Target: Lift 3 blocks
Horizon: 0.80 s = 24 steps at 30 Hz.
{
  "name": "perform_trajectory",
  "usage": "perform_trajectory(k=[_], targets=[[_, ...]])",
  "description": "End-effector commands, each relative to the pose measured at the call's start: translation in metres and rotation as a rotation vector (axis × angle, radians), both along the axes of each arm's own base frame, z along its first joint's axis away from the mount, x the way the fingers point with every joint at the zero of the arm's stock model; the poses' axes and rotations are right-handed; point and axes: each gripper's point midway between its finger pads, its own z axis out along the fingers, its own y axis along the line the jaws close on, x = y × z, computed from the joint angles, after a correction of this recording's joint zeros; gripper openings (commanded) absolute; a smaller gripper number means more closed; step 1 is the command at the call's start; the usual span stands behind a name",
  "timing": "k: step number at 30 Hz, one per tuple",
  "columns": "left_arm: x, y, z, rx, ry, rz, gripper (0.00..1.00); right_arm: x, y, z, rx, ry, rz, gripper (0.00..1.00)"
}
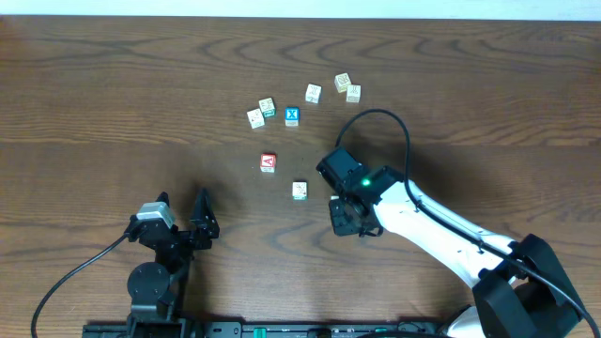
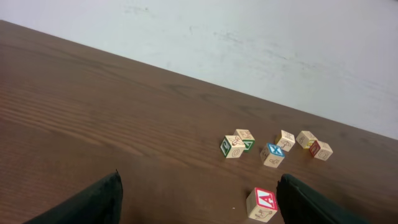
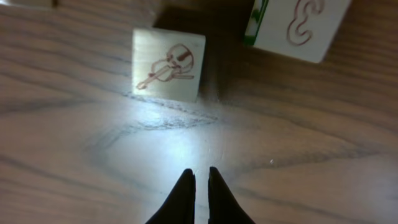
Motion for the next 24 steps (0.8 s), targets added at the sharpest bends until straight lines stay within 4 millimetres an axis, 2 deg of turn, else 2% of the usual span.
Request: perform_trajectory(k=[1,12,24], targets=[[-0.001,0.006,-0.017,0.009,0.054,0.035,0.79,-0.002,0.001,-0.003,0.016,-0.016,-0.005,0.07],[-0.001,0.006,-0.017,0.009,0.054,0.035,0.79,0.017,0.017,-0.001,0.076,-0.093,0.032,0.09],[-0.001,0.006,-0.017,0.009,0.054,0.035,0.8,0.01,0.024,-0.016,0.096,-0.029,0.035,0.04]])
